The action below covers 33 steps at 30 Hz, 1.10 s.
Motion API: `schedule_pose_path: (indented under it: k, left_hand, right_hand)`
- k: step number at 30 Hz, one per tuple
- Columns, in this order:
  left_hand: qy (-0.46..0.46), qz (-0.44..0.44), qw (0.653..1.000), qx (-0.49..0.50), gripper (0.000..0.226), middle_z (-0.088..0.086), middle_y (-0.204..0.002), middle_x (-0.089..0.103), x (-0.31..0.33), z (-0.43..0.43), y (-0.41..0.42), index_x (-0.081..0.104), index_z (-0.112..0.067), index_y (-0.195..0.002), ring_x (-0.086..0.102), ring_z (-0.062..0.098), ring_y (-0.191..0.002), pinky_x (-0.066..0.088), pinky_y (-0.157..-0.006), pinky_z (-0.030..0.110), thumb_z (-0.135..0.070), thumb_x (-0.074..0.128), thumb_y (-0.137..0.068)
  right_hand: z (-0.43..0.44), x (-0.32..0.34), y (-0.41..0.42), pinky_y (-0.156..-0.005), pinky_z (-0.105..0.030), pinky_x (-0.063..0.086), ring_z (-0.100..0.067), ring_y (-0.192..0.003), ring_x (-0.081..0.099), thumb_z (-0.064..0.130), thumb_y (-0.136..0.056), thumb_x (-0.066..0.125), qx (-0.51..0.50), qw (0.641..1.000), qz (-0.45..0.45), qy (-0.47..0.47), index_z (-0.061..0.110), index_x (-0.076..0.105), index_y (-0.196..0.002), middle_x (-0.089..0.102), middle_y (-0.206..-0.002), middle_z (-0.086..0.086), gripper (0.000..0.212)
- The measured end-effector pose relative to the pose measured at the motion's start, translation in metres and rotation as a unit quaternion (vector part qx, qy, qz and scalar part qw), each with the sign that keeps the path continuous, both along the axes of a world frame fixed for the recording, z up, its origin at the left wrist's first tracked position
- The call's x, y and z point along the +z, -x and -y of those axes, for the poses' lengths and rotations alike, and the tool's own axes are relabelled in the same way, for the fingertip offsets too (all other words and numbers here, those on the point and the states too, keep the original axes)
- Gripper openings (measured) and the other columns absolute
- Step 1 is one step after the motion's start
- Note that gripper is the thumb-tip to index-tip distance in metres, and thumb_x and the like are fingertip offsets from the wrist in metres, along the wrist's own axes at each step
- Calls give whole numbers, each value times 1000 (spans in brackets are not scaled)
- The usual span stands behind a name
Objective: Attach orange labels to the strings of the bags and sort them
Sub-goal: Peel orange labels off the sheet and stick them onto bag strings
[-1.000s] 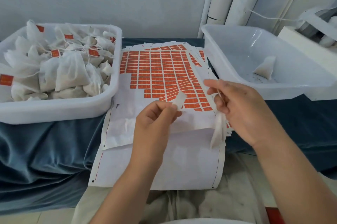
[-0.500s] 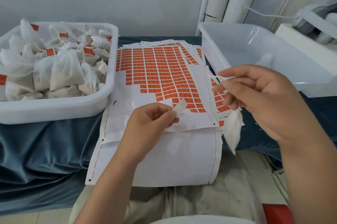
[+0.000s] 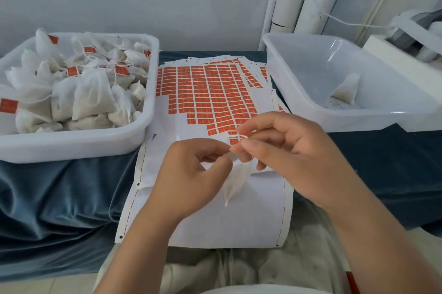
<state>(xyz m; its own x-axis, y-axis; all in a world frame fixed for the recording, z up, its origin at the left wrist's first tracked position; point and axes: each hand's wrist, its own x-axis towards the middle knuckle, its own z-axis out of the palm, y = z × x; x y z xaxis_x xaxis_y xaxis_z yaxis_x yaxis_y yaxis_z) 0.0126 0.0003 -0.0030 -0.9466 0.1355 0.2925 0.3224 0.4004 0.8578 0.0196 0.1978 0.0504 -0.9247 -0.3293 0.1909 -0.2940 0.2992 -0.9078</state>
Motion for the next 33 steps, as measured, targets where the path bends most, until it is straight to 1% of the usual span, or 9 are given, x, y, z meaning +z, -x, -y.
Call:
schedule_pose_path:
  k: [5, 9, 12, 17, 22, 24, 27, 30, 33]
  left_hand:
    - [-22, 0, 999, -27, 36, -24, -89, 78, 4, -1, -4, 84, -35, -94, 73, 5, -90, 54, -78, 9, -42, 51, -80]
    - [-28, 5, 999, -35, 45, -20, -88, 79, 5, -4, -6, 86, -26, -95, 74, 9, -90, 56, -80, 13, -43, 49, -77]
    - [-25, 2, 999, -39, 38, -24, -89, 78, 7, -5, -9, 84, -32, -91, 74, 5, -91, 54, -79, 10, -42, 50, -77]
    - [-5, 1, 999, -46, 31, -23, -83, 76, 9, -6, -10, 80, -38, -81, 73, 6, -87, 53, -75, 10, -42, 49, -78]
    - [-9, 4, 999, -51, 29, -14, -74, 72, 8, -6, -11, 77, -30, -74, 68, 14, -78, 49, -70, 11, -32, 51, -85]
    - [-16, 11, 999, -48, 29, -12, -73, 72, 8, -6, -10, 77, -29, -73, 68, 16, -77, 48, -68, 12, -25, 53, -88]
    - [-39, 29, 998, -41, 34, -9, -74, 73, 9, -5, -9, 77, -25, -72, 68, 16, -76, 49, -66, 13, -35, 50, -89]
    - [-58, 41, 997, -21, 44, -2, -61, 62, 7, -6, -7, 70, -17, -63, 56, 11, -59, 44, -57, 15, -47, 48, -88]
    - [-73, 43, 996, -16, 58, 9, -60, 55, 3, -6, -5, 68, -5, -69, 47, 22, -54, 38, -51, 16, -56, 53, -92]
  right_hand:
    - [2, 0, -1, -91, -22, 57, -6, -102, 74, 20, -101, 69, -4, 1000, -7, 0, 33, 72, -111, 80, -97, 16, 16]
    - [5, -2, 1, -95, -11, 50, -1, -105, 73, 22, -101, 68, -4, 1000, 3, 3, 31, 72, -111, 80, -98, 17, 14]
    - [6, -3, 3, -91, -9, 51, 1, -107, 72, 25, -102, 67, -7, 1000, -1, -3, 33, 71, -111, 80, -100, 19, 14]
    - [6, -7, 6, -92, -24, 54, 0, -107, 71, 28, -102, 66, -19, 1000, -9, -18, 36, 70, -110, 79, -100, 21, 12]
    - [8, -13, 10, -78, -11, 54, -5, -91, 75, 24, -102, 67, -38, 999, -10, 12, 34, 70, -111, 79, -99, 20, 14]
    - [9, -15, 10, -75, -13, 56, -7, -88, 76, 21, -103, 66, -47, 999, -15, 21, 33, 70, -111, 79, -99, 19, 15]
    - [10, -17, 10, -73, -17, 59, -9, -86, 77, 18, -104, 64, -58, 997, -20, 36, 33, 69, -111, 79, -99, 17, 17]
    - [12, -19, 10, -70, -19, 60, -12, -86, 78, 18, -104, 64, -67, 995, -14, 69, 34, 70, -110, 80, -99, 14, 18]
    - [14, -22, 11, -70, -21, 61, -15, -85, 79, 19, -103, 65, -71, 992, 7, 100, 33, 71, -110, 80, -99, 10, 17]
